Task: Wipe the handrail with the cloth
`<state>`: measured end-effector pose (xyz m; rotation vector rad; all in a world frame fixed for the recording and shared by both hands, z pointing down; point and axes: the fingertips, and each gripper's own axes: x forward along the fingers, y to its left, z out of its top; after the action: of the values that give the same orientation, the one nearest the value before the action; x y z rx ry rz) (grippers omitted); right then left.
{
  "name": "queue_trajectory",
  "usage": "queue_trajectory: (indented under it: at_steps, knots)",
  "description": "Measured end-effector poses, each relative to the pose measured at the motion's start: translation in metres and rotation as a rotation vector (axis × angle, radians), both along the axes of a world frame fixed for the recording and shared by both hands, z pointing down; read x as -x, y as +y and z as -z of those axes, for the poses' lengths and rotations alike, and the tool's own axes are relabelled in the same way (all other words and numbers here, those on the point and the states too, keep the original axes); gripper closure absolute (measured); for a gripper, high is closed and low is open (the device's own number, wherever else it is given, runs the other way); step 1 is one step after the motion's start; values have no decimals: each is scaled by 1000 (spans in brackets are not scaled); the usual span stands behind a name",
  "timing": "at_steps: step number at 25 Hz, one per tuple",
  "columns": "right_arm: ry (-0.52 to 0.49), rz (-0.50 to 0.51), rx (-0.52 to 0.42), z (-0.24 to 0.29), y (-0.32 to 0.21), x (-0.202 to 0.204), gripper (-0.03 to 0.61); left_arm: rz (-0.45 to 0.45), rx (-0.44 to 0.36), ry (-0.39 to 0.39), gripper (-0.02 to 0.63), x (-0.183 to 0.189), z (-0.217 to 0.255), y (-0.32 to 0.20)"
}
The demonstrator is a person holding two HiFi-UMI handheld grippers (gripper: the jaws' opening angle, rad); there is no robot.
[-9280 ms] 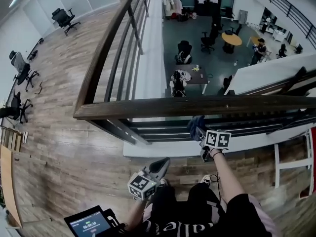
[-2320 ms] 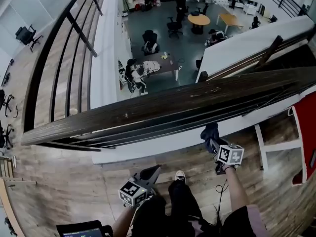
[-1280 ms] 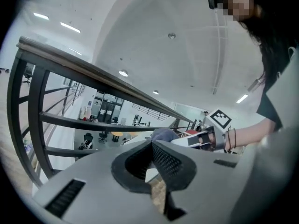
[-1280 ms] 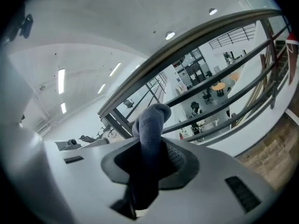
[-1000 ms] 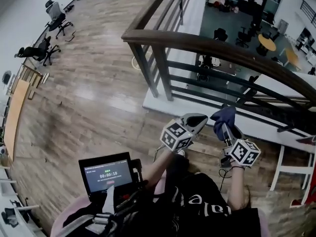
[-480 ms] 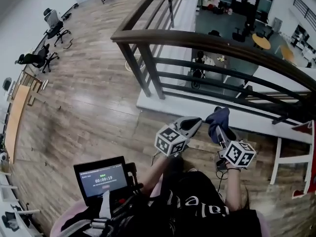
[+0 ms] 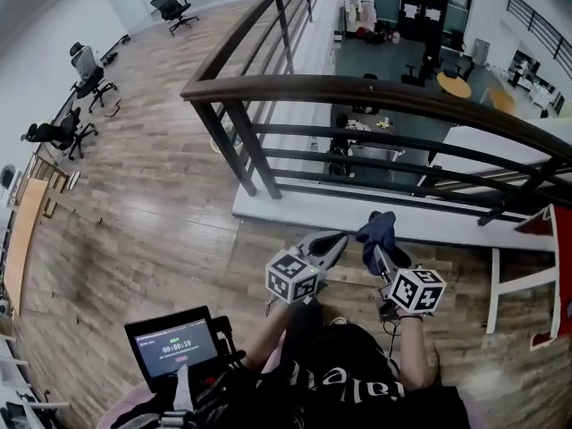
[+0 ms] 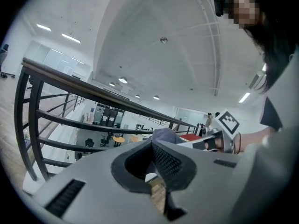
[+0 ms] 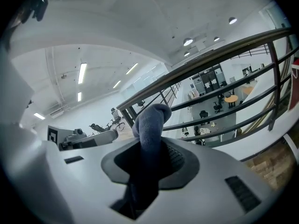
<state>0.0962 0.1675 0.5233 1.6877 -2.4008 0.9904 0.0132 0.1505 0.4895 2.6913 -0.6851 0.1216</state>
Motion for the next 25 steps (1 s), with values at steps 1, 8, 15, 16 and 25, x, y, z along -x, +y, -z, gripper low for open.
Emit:
queue_trajectory:
  at_steps: [1,8,15,16,25]
  knots:
    - [0,0,-2,0,2,-2,480,3,-1,5,614,-1,2,2]
    - [15,16,-9,4,14,-9,480,15,-15,-1,614,-7,6,13]
    - [21,19,-10,6,26,-12,480,27,-22,-3,614,-7,9,22]
    - [22,19,-9,6,25,-11,480,29,-20,-3,614,-6,8,21]
    - [31,13,-4,1,29,-11,480,36,-3,4,614,-3,2,24]
